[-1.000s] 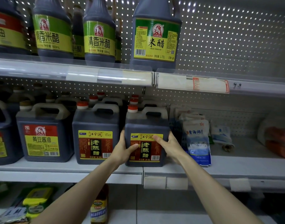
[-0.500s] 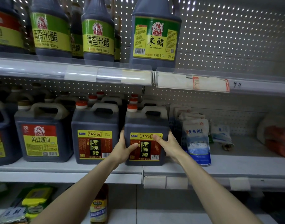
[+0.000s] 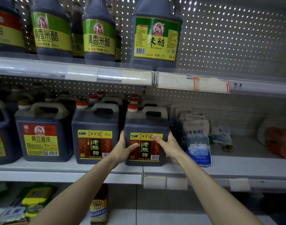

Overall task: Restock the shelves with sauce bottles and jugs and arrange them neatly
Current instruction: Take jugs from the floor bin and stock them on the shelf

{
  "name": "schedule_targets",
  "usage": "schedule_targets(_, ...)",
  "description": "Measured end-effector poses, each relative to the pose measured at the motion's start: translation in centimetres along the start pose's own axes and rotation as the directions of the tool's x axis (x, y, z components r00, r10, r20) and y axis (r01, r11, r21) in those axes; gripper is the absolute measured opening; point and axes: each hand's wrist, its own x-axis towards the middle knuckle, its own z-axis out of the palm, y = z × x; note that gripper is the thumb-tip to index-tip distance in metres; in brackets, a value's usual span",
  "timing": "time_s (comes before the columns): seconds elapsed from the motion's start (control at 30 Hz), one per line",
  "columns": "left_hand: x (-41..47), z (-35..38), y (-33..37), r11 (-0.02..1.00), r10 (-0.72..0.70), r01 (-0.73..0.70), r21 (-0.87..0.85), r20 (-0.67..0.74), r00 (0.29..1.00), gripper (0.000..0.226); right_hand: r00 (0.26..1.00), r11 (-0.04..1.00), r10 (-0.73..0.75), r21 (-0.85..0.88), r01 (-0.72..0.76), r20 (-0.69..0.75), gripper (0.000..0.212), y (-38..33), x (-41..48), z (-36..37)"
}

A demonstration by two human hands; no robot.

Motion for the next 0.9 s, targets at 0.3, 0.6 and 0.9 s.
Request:
schedule_targets(0.3, -0.30, 0.05, 0.11, 1.000, -0.004, 0.004, 0.003, -0.005, 1.000, 0.077, 1.000, 1.000, 0.014, -0.002, -0.014, -0.002, 0.105, -0.32, -0.26, 0.08)
schedule_targets(0.6, -0.44, 0.08, 0.37, 1.000, -0.002, 0.002, 0.009, -0.009, 1.000, 0.079, 1.000, 1.000, 0.008, -0.011, -0.008, -0.009, 0.106, -0.44, -0.33, 0.09)
schedule_targets(0.9, -0.57, 0.04, 0.43, 1.000, -0.013, 0.013, 0.017, -0.013, 1.000, 0.079, 1.000, 0.999, 0.022, -0.026, -0.022, -0.002, 0.108, -0.25, -0.23, -0.04)
